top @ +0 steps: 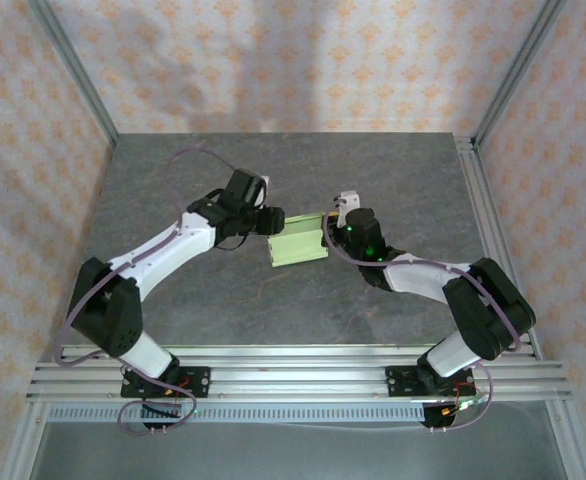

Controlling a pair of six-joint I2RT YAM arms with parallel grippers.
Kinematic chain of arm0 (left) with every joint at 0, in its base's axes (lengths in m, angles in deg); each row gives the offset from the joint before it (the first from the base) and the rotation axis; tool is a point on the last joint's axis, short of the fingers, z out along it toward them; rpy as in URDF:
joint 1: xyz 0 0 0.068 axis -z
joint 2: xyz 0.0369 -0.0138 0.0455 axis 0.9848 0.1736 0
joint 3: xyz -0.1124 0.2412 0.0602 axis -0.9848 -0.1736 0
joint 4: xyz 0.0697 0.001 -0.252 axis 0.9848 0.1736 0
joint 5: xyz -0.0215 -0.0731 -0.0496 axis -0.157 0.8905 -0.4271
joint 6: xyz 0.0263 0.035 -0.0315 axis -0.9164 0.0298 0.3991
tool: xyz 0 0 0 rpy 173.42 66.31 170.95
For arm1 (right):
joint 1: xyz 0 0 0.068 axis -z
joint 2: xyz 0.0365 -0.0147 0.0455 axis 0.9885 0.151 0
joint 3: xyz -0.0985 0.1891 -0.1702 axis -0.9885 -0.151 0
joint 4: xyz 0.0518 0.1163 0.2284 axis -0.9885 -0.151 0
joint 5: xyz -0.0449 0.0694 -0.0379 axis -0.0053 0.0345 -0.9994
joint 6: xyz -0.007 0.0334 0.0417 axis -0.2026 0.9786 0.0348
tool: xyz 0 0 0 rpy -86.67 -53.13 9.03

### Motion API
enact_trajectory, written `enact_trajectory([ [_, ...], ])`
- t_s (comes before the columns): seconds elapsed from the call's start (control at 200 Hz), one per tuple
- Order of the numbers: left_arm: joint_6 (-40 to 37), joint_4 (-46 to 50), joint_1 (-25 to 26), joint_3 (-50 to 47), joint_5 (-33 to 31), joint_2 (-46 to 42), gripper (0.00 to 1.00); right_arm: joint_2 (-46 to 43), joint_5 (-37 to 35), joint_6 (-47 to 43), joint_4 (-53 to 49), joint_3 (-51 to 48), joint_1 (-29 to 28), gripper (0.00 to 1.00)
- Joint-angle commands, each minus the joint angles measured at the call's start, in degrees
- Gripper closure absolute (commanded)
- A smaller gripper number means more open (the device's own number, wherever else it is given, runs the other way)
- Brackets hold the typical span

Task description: Fold the paper box

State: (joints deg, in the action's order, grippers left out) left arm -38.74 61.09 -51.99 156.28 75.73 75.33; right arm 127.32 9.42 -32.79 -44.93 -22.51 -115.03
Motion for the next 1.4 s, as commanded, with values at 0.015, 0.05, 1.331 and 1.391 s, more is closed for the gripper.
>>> enact_trajectory([
  [0.015,-0.68,-4.73,0.23,-1.95,-3.61,-3.05,0.36,0.45,-0.27,-1.51,5.07,-1.77,-0.30,1.00],
  [0.05,-0.42,-4.99,0.28,-2.13,-3.64,-3.32,0.33,0.60,-0.32,-1.52,5.81,-2.08,-0.30,1.00],
  [1.331,12.17,-6.21,-0.32,-6.02,-3.07,-0.01,0.23,10.53,-13.44,-11.70,33.86,-7.52,-6.63,1.00],
  [1.391,13.13,-7.05,-0.25,-7.25,-2.87,-0.16,0.23,10.90,-13.61,-11.70,33.69,-7.37,-6.63,1.00],
])
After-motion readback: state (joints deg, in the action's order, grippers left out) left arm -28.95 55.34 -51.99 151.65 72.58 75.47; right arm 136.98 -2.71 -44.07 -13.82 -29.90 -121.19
